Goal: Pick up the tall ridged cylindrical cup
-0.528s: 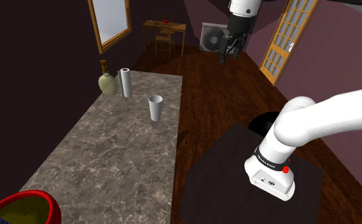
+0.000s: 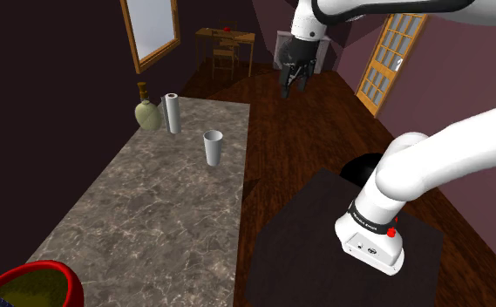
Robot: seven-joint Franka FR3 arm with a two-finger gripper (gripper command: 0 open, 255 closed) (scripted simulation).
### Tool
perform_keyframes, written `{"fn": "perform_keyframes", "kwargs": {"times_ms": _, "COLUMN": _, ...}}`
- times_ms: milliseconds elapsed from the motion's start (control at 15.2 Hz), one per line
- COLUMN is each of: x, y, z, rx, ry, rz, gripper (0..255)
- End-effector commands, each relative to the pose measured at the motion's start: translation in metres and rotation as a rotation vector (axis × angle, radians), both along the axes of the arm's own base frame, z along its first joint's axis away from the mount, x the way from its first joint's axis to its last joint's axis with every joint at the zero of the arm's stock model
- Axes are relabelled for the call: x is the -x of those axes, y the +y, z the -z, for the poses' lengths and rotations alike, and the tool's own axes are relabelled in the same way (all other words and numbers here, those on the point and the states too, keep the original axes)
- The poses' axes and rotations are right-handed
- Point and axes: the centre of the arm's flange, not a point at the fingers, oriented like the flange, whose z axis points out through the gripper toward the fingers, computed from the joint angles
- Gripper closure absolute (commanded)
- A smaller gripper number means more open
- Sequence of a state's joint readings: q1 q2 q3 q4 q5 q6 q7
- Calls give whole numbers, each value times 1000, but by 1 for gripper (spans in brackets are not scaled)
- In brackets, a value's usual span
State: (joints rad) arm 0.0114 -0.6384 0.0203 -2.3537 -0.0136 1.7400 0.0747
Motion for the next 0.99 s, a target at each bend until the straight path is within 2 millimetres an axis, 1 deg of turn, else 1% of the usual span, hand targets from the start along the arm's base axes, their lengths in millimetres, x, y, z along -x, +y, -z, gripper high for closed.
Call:
{"fn": "perform_keyframes", "kwargs": {"times_ms": 0, "x": -25, "y": 4, "z": 18, "rx": -7, "ry": 3, "rz": -7, "gripper": 0}}
{"fn": "perform_keyframes", "kwargs": {"times_ms": 924, "x": -167, "y": 14, "z": 141, "rx": -56, "ry": 35, "rz": -56, "gripper": 0}}
